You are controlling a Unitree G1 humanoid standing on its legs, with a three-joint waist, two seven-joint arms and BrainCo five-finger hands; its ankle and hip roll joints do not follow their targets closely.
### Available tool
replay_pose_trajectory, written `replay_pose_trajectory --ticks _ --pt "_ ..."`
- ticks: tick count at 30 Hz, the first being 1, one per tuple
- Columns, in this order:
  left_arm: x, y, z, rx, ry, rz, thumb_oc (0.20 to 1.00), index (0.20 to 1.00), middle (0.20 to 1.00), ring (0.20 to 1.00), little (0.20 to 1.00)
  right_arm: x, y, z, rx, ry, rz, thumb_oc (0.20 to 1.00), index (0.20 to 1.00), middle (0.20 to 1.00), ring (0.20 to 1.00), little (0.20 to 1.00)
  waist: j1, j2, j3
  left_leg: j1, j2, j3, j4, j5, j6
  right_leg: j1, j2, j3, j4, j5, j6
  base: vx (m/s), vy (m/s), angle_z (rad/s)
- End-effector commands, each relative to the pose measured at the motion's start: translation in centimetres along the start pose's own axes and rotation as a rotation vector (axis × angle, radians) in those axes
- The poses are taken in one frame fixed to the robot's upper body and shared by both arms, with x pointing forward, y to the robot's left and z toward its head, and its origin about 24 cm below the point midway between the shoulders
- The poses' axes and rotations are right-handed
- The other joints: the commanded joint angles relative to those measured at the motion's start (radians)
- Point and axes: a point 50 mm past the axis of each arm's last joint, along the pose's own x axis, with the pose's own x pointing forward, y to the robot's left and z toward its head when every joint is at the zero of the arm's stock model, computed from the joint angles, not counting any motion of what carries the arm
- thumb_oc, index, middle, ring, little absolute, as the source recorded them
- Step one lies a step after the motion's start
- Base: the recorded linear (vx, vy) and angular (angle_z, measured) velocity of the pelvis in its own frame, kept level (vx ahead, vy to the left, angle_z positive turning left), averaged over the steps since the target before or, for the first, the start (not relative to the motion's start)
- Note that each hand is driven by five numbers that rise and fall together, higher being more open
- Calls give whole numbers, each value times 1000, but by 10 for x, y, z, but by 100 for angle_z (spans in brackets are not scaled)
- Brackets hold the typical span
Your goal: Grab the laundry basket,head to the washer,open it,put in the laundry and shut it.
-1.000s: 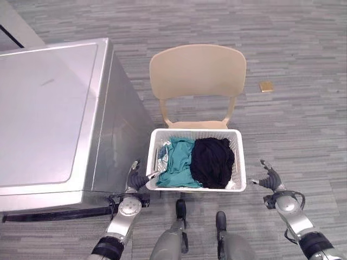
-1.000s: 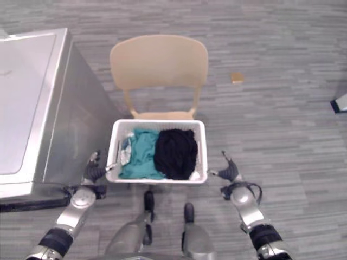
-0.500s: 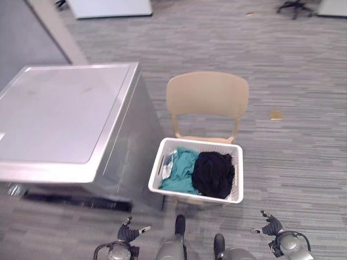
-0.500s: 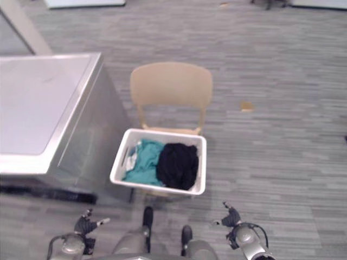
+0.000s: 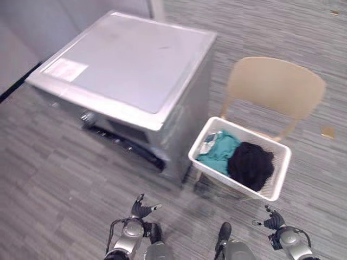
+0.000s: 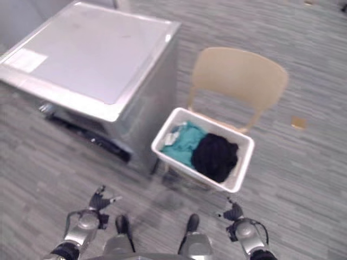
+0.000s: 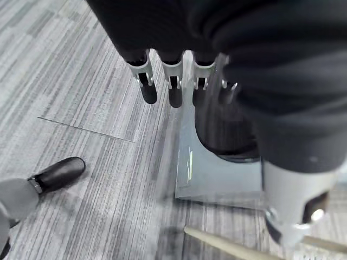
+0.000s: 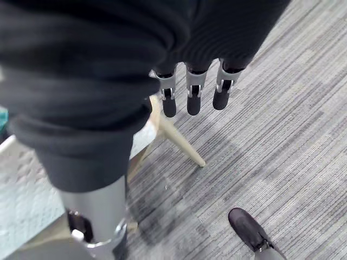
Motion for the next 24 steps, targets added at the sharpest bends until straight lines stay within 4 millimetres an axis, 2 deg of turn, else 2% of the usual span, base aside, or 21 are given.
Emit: replay_pose_trajectory --ticks 1,2,3,4,5,6,7,8,9,10,11,13,15,18,19,20,21,24 --pt "-2 25 -6 99 -3 45 1000 1000 1000 1000 1000 0 16 15 98 -46 21 1000 1000 1000 1000 1000 0 -54 -27 -115 -117 -84 86 -24 38 -24 -149 210 35 -52 78 70 331 35" --pt "-1 30 -3 119 -10 59 1000 1000 1000 1000 1000 1 19 20 105 -55 25 1000 1000 1000 1000 1000 -3 -58 -21 -117 -137 -95 87 -33 50 -46 -143 259 68 -48 70 69 328 70" --pt "-1 31 -3 119 -10 59 1000 1000 1000 1000 1000 1 19 20 105 -56 25 1000 1000 1000 1000 1000 -2 -59 -21 -118 -138 -94 88 -33 50 -47 -144 261 69 -49 70 57 205 70" --pt "0 35 -1 137 -15 68 1000 1000 1000 1000 1000 2 23 24 103 -65 39 1000 1000 1000 1000 1000 -6 -61 -17 -113 -159 -102 82 -40 67 -72 -121 319 106 -51 63 96 348 88" --pt "-1 42 2 141 -25 92 1000 1000 1000 1000 1000 2 29 33 95 -99 59 1000 1000 1000 1000 1000 -11 -54 -8 -81 -185 -100 51 -38 88 -124 -37 392 177 -86 40 131 434 59" --pt "-1 44 2 144 -29 98 1000 1000 1000 1000 1000 1 31 37 91 -115 71 1000 1000 1000 1000 1000 -9 -50 -4 -61 -197 -97 36 -39 99 -142 -2 400 205 -107 33 101 328 38" --pt "-1 44 3 144 -29 98 1000 1000 1000 1000 1000 1 31 37 91 -115 71 1000 1000 1000 1000 1000 -9 -50 -6 -64 -197 -96 35 -38 99 -144 -1 400 204 -105 32 70 167 -2" --pt "-2 45 2 145 -28 102 1000 1000 1000 1000 1000 1 33 42 87 -137 79 1000 1000 1000 1000 1000 -7 -47 -2 -47 -209 -98 24 -38 106 -154 33 398 220 -124 24 100 193 -5" --pt "-2 45 1 134 -24 107 1000 1000 1000 1000 1000 0 38 56 70 -188 103 1000 1000 1000 1000 1000 1 -49 11 -17 -240 -105 12 -45 118 -159 87 377 218 -150 15 100 193 -1" --pt "-2 45 1 134 -25 107 1000 1000 1000 1000 1000 0 38 56 70 -188 103 1000 1000 1000 1000 1000 1 -48 9 -20 -239 -105 12 -43 118 -161 88 377 215 -148 14 139 156 6" --pt "-2 43 -1 125 -16 101 1000 1000 1000 1000 1000 -1 41 64 66 -221 115 1000 1000 1000 1000 1000 6 -48 10 -1 -264 -124 7 -47 121 -140 114 378 191 -171 13 71 42 10" --pt "-2 40 -3 116 -7 98 1000 1000 1000 1000 1000 -1 43 71 45 -249 127 1000 1000 1000 1000 1000 7 -44 4 4 -274 -136 3 -46 123 -155 124 390 199 -164 15 100 35 34" --pt "-3 34 -8 102 7 88 1000 1000 1000 1000 1000 -3 44 82 29 -299 134 1000 1000 1000 1000 1000 7 -41 1 19 -290 -155 -4 -45 127 -145 144 449 198 -157 19 121 24 46" --pt "-5 29 -19 114 52 84 1000 1000 1000 1000 1000 -8 47 111 -11 -423 156 1000 1000 1000 1000 1000 27 -36 -24 36 -302 -159 -23 -45 127 -94 129 431 125 -144 17 132 -8 24" --pt "-7 29 -26 118 75 88 1000 1000 1000 1000 1000 -14 48 132 -39 -515 169 1000 1000 1000 1000 1000 41 -34 -41 47 -301 -155 -36 -44 125 -72 123 421 85 -133 21 143 -32 15" --pt "-8 29 -28 119 81 93 1000 1000 1000 1000 1000 -17 49 141 -47 -555 176 1000 1000 1000 1000 1000 45 -33 -45 52 -299 -153 -44 -42 124 -64 121 419 68 -128 21 101 -27 13" --pt "-8 29 -28 118 82 93 1000 1000 1000 1000 1000 -17 49 141 -47 -555 176 1000 1000 1000 1000 1000 45 -33 -44 53 -299 -153 -45 -42 124 -62 121 419 67 -127 21 47 -10 5" --pt "-11 28 -34 121 102 99 1000 1000 1000 1000 1000 -26 44 178 -67 -702 150 1000 1000 1000 1000 1000 67 -33 -55 67 -297 -148 -67 -39 123 -29 110 408 12 -113 27 59 -7 -3"
